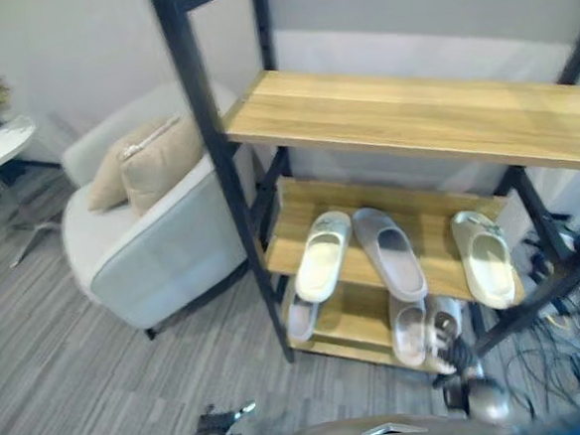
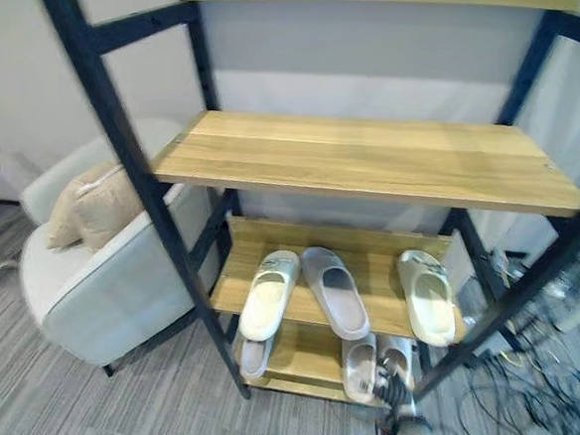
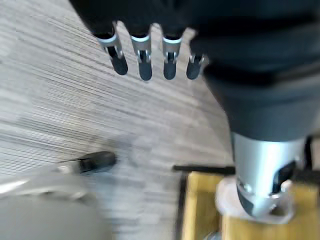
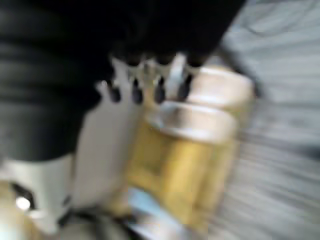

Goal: Arrange the slippers neatly on the shoe rack.

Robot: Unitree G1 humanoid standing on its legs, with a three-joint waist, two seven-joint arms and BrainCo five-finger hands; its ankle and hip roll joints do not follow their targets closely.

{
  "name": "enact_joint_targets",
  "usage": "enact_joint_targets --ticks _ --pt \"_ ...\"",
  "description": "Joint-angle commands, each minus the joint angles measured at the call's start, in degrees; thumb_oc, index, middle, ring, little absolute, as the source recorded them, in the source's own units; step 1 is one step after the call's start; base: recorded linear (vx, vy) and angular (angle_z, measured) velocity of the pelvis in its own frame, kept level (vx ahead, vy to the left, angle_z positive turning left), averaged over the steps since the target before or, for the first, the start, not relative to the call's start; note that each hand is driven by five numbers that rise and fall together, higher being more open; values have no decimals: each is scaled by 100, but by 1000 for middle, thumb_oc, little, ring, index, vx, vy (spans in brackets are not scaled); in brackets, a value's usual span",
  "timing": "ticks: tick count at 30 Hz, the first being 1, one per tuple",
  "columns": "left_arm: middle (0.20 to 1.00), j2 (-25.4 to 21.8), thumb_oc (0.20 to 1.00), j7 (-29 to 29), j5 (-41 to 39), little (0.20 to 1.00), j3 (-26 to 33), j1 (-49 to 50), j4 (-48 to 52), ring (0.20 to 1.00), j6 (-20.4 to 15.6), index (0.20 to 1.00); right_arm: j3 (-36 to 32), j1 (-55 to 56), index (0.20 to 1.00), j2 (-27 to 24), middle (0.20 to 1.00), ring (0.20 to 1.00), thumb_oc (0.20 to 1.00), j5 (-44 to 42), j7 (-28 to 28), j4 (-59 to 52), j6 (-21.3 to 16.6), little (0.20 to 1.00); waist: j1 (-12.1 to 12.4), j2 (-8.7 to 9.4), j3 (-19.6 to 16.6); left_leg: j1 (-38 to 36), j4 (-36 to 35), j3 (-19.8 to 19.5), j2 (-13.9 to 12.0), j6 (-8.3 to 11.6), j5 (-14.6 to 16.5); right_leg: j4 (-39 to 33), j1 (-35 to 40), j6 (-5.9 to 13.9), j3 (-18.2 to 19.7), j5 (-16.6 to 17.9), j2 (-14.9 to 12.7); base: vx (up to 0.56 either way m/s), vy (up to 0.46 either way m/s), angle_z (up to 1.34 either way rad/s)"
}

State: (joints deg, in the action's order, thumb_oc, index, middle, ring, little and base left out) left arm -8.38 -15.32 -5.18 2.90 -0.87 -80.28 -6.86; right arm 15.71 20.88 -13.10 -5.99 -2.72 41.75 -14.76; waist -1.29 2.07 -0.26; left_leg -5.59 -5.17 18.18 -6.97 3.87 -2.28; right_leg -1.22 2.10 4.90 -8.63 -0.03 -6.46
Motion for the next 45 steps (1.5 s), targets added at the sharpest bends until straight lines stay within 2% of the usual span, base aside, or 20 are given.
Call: enact_joint_targets --ticks 1,7,9,11,13,14,15,19,27,29,30,32,36,37,38,45 --pt "1000 169 1000 44 -94 1000 80 -499 -378 1000 -43 1000 -44 -575 1000 300 1000 1000 1000 337 110 517 -525 1000 -35 253 225 -32 17 -149 -128 154 276 -354 89 462 320 402 -360 -32 40 -72" --pt "1000 191 1000 359 90 1000 -86 -578 -447 1000 94 1000 186 -406 1000 149 1000 1000 1000 170 661 -89 -443 1000 -68 292 215 73 17 -227 -14 115 343 -378 52 514 219 427 -441 -13 39 -3" --pt "1000 198 1000 393 116 1000 -114 -590 -446 1000 100 1000 258 -306 1000 4 1000 1000 1000 188 644 -553 -590 1000 -83 284 223 70 17 -249 6 105 355 -378 74 525 198 417 -457 23 35 10" --pt "1000 214 1000 334 113 1000 -142 -580 -455 1000 97 1000 301 -263 1000 -181 1000 1000 1000 224 444 -1051 -857 1000 -103 261 225 52 17 -272 22 101 367 -378 99 537 170 410 -477 25 39 19" --pt "1000 258 1000 271 107 1000 -188 -546 -514 1000 82 1000 392 -314 1000 -384 1000 1000 1000 517 -17 -1439 -1177 1000 -109 244 220 34 17 -289 36 91 383 -378 117 551 155 410 -493 21 28 14" --pt "1000 260 1000 270 107 1000 -186 -545 -515 1000 81 1000 395 -311 1000 -385 1000 1000 1000 524 -25 -1442 -1177 1000 -112 243 220 33 17 -290 36 91 384 -378 120 552 154 410 -494 54 29 8" --pt "1000 318 1000 219 167 1000 -281 -451 -626 1000 58 1000 492 -331 1000 -589 1000 1000 1000 972 -721 -1942 -1500 1000 -99 219 184 -12 17 -305 53 80 400 -378 165 548 136 382 -498 55 18 11" --pt "1000 319 1000 251 241 1000 -384 -433 -655 1000 58 1000 635 -393 1000 -822 1000 1000 1000 978 -736 -2715 -1503 1000 -40 215 134 -22 17 -358 57 80 396 -378 238 541 41 347 -509 24 9 4" --pt "1000 323 1000 254 313 1000 -470 -365 -632 1000 33 1000 667 -732 1000 -1018 1000 1000 1000 902 -724 -3492 -1240 1000 27 250 62 -21 17 -375 49 80 391 -378 267 538 -34 340 -503 1 3 8" --pt "1000 361 1000 227 337 1000 -532 -301 -632 1000 16 1000 489 -913 1000 -963 1000 1000 1000 1158 -1137 -3358 -1086 1000 68 266 26 -21 17 -371 40 85 387 -378 267 533 -59 330 -493 0 0 0" --pt "1000 361 1000 227 337 1000 -534 -302 -632 1000 16 1000 490 -915 1000 -959 1000 1000 1000 1165 -1144 -3354 -1087 1000 70 267 27 -22 17 -370 39 85 387 -378 267 533 -59 330 -493 0 0 0" --pt "1000 404 1000 229 356 1000 -549 -256 -629 1000 40 1000 173 -1201 1000 -818 1000 1000 1000 1450 -1514 -3099 -578 1000 123 283 8 -19 17 -387 43 81 376 -378 284 528 -93 327 -486 0 0 0" --pt "1000 455 1000 199 419 1000 -619 -207 -573 1000 100 1000 -64 -1878 1000 -927 1000 1000 1000 1917 -1597 -2992 423 1000 211 299 13 -3 17 -424 45 74 368 -378 298 516 -146 330 -497 0 0 0" --pt "1000 455 1000 199 419 1000 -617 -210 -573 1000 101 1000 -64 -1884 1000 -926 1000 1000 1000 1918 -1597 -2991 427 1000 208 299 17 -3 17 -426 45 74 368 -378 300 516 -148 330 -497 31 16 2" --pt "1000 487 1000 186 428 1000 -633 -199 -532 1000 151 1000 -163 -2197 1000 -892 1000 1000 1000 2093 -1741 -2820 743 1000 252 296 27 9 17 -459 58 70 368 -378 306 511 -176 328 -498 19 14 5" --pt "1000 390 1000 101 471 1000 -607 -174 -546 1000 166 1000 -177 -3130 1000 -838 1000 1000 1000 2001 -1992 -2053 711 1000 413 324 120 114 17 -605 103 68 347 -378 304 494 -278 317 -491 30 23 18"
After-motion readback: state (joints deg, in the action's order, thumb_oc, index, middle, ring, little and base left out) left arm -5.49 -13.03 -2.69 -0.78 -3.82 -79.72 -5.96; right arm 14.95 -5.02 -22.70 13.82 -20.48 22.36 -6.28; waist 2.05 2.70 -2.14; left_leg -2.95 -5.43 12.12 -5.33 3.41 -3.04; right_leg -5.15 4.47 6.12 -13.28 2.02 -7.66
